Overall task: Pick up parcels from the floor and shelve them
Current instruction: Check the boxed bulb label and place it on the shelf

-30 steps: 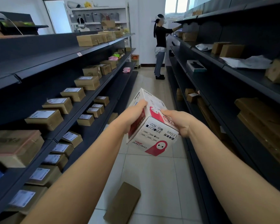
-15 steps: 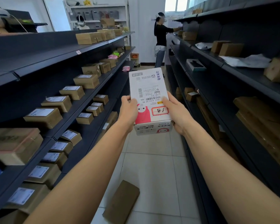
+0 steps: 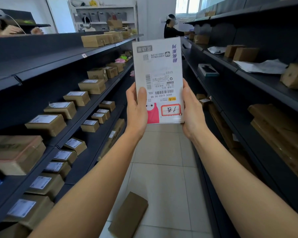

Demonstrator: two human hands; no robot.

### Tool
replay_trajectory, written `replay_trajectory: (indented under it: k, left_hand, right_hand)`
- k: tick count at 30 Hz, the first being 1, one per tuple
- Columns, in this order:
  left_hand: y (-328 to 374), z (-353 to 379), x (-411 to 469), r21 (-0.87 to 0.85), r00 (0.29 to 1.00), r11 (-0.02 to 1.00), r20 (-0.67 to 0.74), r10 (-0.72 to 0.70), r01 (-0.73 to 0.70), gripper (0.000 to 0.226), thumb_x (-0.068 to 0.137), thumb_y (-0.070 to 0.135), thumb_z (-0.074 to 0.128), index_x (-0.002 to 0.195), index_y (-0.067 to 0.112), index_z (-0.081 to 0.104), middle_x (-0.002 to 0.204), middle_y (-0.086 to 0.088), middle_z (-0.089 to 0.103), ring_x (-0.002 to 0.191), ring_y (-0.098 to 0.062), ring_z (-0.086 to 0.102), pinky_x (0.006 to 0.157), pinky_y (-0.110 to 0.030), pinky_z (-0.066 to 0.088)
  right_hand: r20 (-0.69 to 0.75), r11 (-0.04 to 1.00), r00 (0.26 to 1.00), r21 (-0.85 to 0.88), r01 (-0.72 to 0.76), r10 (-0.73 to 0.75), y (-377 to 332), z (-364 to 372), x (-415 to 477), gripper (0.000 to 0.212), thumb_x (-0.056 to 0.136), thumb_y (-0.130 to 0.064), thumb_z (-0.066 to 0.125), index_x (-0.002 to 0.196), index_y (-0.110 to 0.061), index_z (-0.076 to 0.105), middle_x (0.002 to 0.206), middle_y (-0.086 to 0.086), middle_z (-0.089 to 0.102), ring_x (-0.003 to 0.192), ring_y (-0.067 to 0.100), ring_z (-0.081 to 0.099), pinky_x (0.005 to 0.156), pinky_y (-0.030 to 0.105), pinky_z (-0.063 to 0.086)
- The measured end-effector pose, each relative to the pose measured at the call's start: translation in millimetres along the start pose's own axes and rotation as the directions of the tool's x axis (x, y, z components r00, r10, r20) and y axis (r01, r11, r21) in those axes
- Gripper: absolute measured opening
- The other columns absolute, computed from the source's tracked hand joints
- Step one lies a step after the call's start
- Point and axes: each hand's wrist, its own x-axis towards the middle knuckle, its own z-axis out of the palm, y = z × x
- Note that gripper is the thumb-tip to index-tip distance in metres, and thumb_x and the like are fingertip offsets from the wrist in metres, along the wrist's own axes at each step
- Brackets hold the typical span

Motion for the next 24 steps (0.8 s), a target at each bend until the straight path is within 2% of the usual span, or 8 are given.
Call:
replay_trajectory:
  k: [2, 7, 10, 15, 19, 22, 24]
  left_hand:
    - [6.1, -1.5, 2.8, -0.016, 0.999, 0.999, 0.014, 0.044, -0.044, 0.031, 0.1, 0.041, 0.041, 0.128, 0.029, 0.038, 0.127, 0.003, 0.06, 0.111, -0.016, 0.066, 0.087, -0.032, 0.057]
    - [12.7, -7.8, 10.4, -0.015, 0.995, 0.996, 0.03, 0.093, -0.092, 0.033, 0.102, 0.038, 0.039, 0.132, 0.024, 0.038, 0.129, -0.005, 0.06, 0.104, -0.008, 0.067, 0.075, -0.018, 0.054]
    - [11.1, -11.2, 13.4, -0.023, 0.994, 0.995, 0.043, 0.098, -0.097, 0.035, 0.103, 0.037, 0.038, 0.134, 0.022, 0.038, 0.13, -0.007, 0.06, 0.108, -0.015, 0.066, 0.08, -0.024, 0.056]
    - [4.8, -16.2, 20.0, -0.009, 0.995, 0.997, 0.05, 0.082, -0.082, 0.036, 0.102, 0.04, 0.037, 0.133, 0.024, 0.038, 0.132, -0.007, 0.06, 0.111, -0.016, 0.066, 0.089, -0.03, 0.057]
    - [-9.2, -18.5, 31.9, -0.003, 0.995, 0.996, 0.041, 0.092, -0.092, 0.031, 0.102, 0.038, 0.036, 0.129, 0.024, 0.041, 0.132, -0.009, 0.06, 0.116, -0.02, 0.063, 0.097, -0.041, 0.053]
    - [-22.0, -11.6, 39.9, 0.007, 0.993, 0.996, 0.077, 0.092, -0.093, 0.036, 0.101, 0.037, 0.035, 0.131, 0.019, 0.042, 0.127, -0.007, 0.061, 0.11, -0.015, 0.064, 0.092, -0.032, 0.054]
    - [-33.8, -1.0, 45.8, -0.005, 0.993, 0.998, 0.096, 0.068, -0.068, 0.038, 0.101, 0.036, 0.035, 0.133, 0.016, 0.042, 0.121, -0.001, 0.063, 0.102, -0.005, 0.065, 0.083, -0.024, 0.054]
  right_hand:
    - [0.005, 0.999, 0.999, 0.001, 0.037, -0.037, -3.4, 4.5, 1.3, 0.04, 0.104, -0.037, 0.037, 0.143, -0.03, 0.045, 0.119, 0.001, 0.072, 0.102, 0.022, 0.072, 0.084, 0.045, 0.06]
    - [-0.005, 0.997, 0.997, 0.032, 0.075, -0.075, -2.3, 13.5, 3.4, 0.044, 0.105, -0.034, 0.034, 0.148, -0.024, 0.038, 0.129, 0.007, 0.066, 0.11, 0.025, 0.068, 0.095, 0.052, 0.053]
    - [-0.058, 0.998, 0.997, 0.034, 0.058, -0.056, 2.0, 17.0, 5.5, 0.044, 0.105, -0.034, 0.036, 0.148, -0.027, 0.039, 0.127, 0.004, 0.067, 0.109, 0.022, 0.068, 0.096, 0.051, 0.053]
    - [-0.121, 0.999, 0.992, 0.016, 0.049, -0.046, 11.1, 25.8, 7.5, 0.044, 0.105, -0.034, 0.035, 0.148, -0.024, 0.039, 0.128, 0.007, 0.067, 0.11, 0.023, 0.068, 0.097, 0.049, 0.053]
    - [-0.212, 1.0, 0.977, -0.013, 0.008, -0.01, 21.1, 28.6, 14.6, 0.041, 0.104, -0.036, 0.038, 0.142, -0.023, 0.049, 0.125, 0.007, 0.068, 0.109, 0.022, 0.068, 0.097, 0.046, 0.053]
    - [-0.273, 1.0, 0.962, 0.005, -0.014, 0.015, 29.6, 21.7, 19.5, 0.041, 0.103, -0.037, 0.04, 0.141, -0.025, 0.05, 0.126, 0.005, 0.068, 0.109, 0.02, 0.068, 0.096, 0.044, 0.054]
    - [-0.305, 1.0, 0.952, 0.007, -0.008, 0.01, 36.5, 11.1, 25.1, 0.041, 0.104, -0.035, 0.04, 0.141, -0.025, 0.05, 0.129, 0.006, 0.066, 0.113, 0.021, 0.066, 0.1, 0.046, 0.051]
